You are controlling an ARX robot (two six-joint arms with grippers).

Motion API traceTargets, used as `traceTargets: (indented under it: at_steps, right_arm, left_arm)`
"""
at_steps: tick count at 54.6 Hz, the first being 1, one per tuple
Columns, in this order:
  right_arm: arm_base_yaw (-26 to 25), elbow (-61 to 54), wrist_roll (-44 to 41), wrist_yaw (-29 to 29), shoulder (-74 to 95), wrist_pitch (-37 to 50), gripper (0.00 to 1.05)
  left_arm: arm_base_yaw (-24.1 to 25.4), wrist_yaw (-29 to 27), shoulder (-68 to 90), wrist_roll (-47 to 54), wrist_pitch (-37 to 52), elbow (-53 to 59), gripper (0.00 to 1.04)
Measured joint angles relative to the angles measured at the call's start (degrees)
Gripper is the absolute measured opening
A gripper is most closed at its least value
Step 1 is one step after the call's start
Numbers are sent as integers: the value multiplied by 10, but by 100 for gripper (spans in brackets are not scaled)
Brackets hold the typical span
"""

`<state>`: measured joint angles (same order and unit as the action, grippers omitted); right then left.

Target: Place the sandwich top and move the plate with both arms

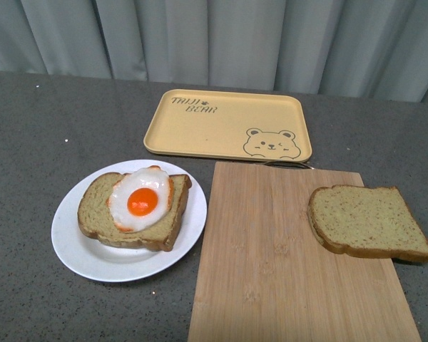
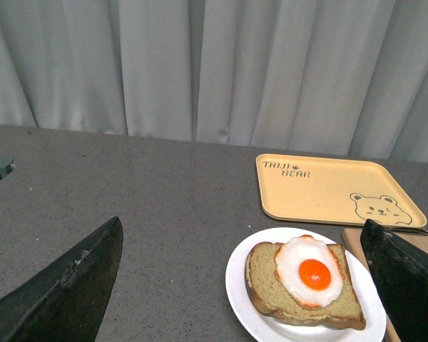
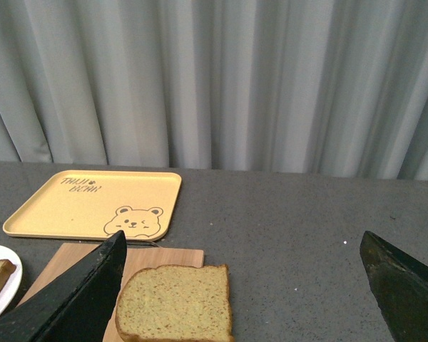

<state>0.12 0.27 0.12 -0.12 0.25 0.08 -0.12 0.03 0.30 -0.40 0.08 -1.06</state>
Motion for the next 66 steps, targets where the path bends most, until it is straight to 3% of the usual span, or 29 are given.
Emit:
traceTargets:
  at_steps: [66]
  right_arm:
    - [0,0,0,0,0,0,95]
  left_arm:
    - [0,0,0,0,0,0,98]
